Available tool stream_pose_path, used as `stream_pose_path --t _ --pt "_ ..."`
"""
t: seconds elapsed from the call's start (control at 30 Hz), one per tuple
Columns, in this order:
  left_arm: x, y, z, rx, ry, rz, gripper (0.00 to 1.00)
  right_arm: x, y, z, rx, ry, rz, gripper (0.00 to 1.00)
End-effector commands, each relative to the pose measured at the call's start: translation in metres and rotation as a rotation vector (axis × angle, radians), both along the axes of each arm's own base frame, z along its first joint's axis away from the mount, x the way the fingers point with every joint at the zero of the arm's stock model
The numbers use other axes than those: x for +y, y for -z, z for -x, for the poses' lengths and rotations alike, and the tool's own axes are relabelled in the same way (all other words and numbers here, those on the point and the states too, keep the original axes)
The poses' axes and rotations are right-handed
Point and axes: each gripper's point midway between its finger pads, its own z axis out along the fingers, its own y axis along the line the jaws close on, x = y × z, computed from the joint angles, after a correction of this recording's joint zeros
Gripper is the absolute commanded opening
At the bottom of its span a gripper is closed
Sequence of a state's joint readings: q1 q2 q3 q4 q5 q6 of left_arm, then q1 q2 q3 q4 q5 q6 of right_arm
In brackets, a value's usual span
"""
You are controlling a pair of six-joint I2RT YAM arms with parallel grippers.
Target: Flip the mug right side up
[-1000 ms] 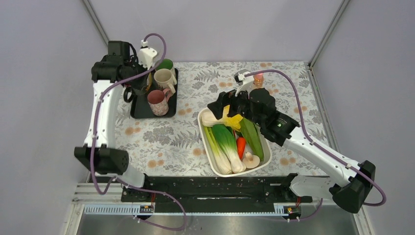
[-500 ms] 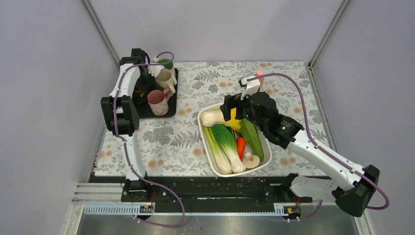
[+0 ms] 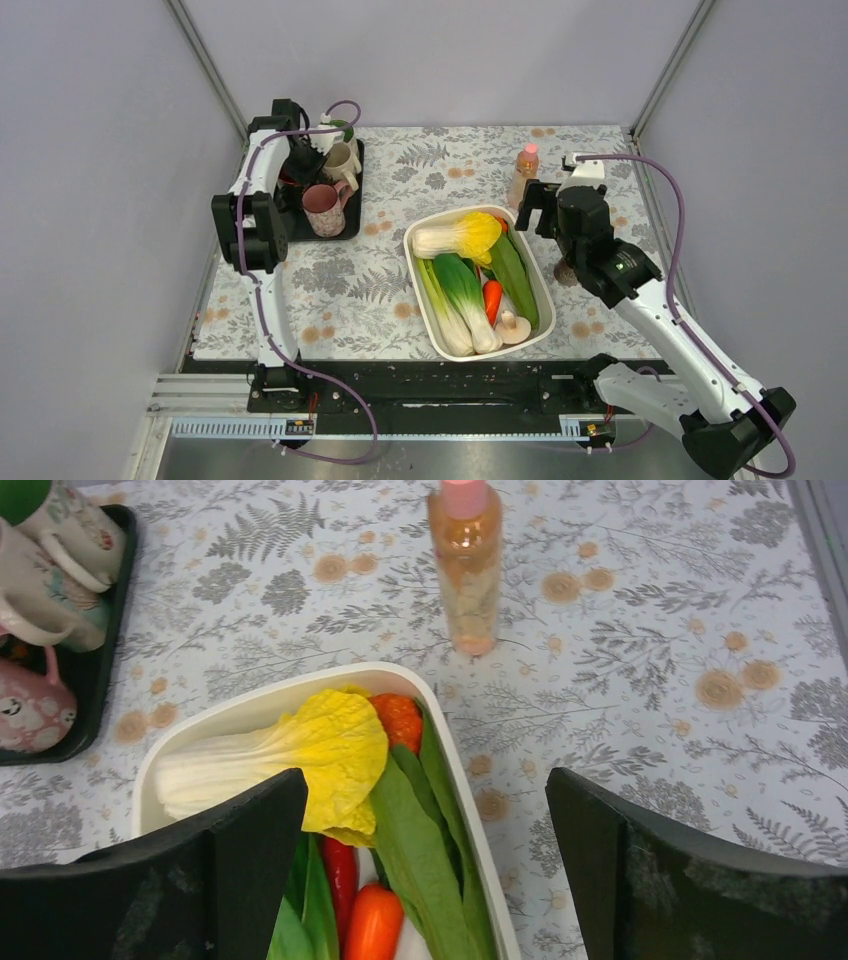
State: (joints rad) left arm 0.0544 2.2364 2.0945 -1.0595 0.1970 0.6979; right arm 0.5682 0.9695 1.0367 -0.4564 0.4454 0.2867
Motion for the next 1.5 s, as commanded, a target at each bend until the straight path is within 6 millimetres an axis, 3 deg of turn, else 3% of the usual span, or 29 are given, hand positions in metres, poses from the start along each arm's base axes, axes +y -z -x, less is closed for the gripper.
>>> stream_pose_path --t 0.0,0.13,0.23,0.33,0.4,0.6,0.67,0.77,1.0,1.1,1.37,1.47 --pt "-0.007 -0.042 -0.029 -0.155 0.016 0.049 0.0 -0.033 0.02 -0.004 0.057 0.115 0.03 1.0" --pt "-0.006 -0.031 -0.039 -0.162 0.005 0.048 0.0 -0.076 0.055 -0.009 0.143 0.263 0.062 0.99" --pt "-0.002 -0.026 -0.049 -0.174 -0.045 0.052 0.13 -0.103 0.084 -0.009 0.22 0.349 0.088 0.98" --pt "0.001 -0.04 -0.053 -0.219 -0.086 0.089 0.28 -0.123 0.113 -0.006 0.31 0.375 0.158 0.98" --pt "0.004 -0.054 -0.053 -0.259 -0.11 0.105 0.43 -0.122 0.127 -0.007 0.371 0.285 0.173 0.99" --pt "-0.002 -0.101 -0.034 -0.337 -0.107 0.14 0.72 -0.106 0.12 -0.035 0.315 -0.01 0.332 0.99" --pt "-0.004 -0.109 -0.025 -0.345 -0.107 0.148 0.81 -0.12 0.119 -0.038 0.36 0.002 0.416 0.99" --pt "-0.007 -0.12 -0.008 -0.35 -0.113 0.157 0.89 -0.13 0.128 -0.025 0.537 0.008 0.411 1.0" --pt "-0.03 -0.137 0.041 -0.348 -0.046 0.245 0.94 -0.113 0.161 -0.009 0.678 -0.178 0.402 0.98" --pt "-0.037 -0.14 0.058 -0.356 -0.008 0.262 0.95 -0.119 0.172 -0.006 0.713 -0.204 0.457 0.99" --pt "-0.043 -0.136 0.069 -0.365 0.02 0.285 0.96 -0.122 0.212 0.009 0.893 -0.263 0.463 0.99" --pt "-0.043 -0.135 0.07 -0.363 0.02 0.284 0.96 -0.12 0.215 0.003 0.896 -0.27 0.456 0.96"
